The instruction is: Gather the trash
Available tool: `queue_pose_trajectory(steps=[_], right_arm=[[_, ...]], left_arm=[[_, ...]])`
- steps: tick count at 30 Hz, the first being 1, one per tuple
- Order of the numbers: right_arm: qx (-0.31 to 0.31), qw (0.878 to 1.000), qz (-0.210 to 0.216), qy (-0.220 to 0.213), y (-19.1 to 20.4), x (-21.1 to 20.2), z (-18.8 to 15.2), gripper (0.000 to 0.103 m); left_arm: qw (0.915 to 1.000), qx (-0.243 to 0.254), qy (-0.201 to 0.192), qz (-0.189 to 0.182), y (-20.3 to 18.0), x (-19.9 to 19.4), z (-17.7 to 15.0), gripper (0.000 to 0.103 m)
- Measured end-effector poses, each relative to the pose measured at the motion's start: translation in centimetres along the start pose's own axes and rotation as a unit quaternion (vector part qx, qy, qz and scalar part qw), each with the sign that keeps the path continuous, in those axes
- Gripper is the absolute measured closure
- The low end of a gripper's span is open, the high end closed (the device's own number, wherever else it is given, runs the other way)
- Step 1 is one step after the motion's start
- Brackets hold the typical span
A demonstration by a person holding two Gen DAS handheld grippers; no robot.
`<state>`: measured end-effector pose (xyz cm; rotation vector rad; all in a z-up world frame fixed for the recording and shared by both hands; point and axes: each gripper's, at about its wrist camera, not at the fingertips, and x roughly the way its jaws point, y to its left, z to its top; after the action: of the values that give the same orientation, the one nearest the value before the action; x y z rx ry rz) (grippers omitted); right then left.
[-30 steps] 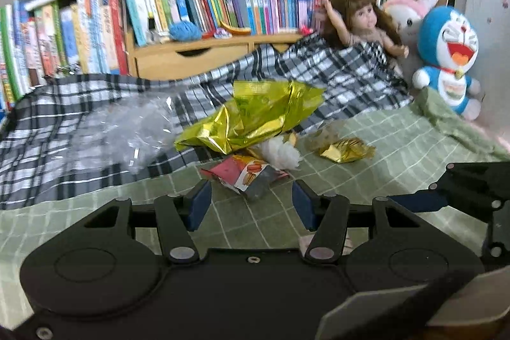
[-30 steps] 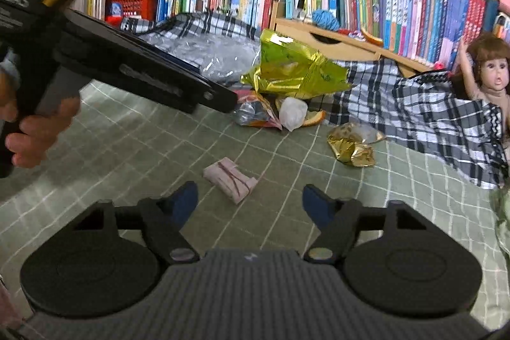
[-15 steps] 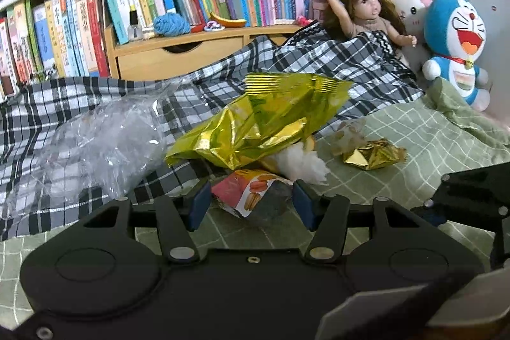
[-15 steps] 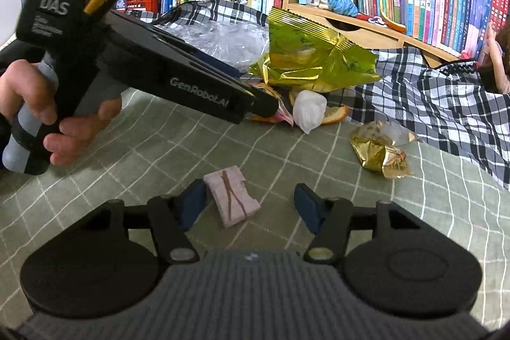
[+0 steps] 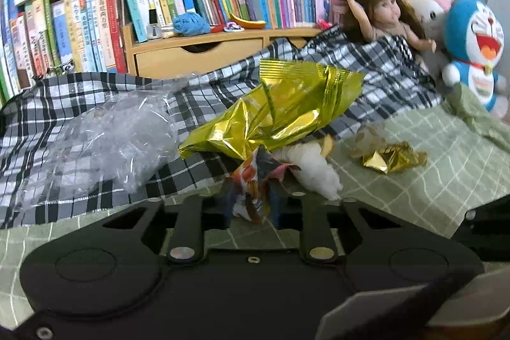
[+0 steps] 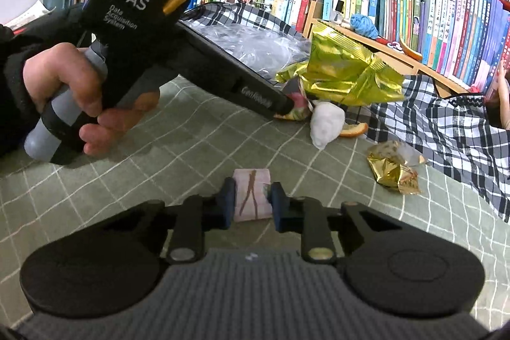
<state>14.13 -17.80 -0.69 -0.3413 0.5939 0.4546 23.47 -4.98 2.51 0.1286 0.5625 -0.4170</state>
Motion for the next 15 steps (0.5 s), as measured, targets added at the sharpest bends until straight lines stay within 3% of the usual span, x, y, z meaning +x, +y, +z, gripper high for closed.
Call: queue_pose_trajectory(steps=[3,15], right_arm=[[0.013,1.000,0.007,0.003,-0.5,0.1,0.1,0.075],[0.025,1.000,0.014,0.006,-0.1,-0.5,0.1,0.074]], left_arm=[[0.9999,0.011,-0.011,-0.003,-0.5,-0.8,0.2,0.095],[0.9998,0.002,-0.021,-0.005,-0.9,-3.4,0.6,0.100]])
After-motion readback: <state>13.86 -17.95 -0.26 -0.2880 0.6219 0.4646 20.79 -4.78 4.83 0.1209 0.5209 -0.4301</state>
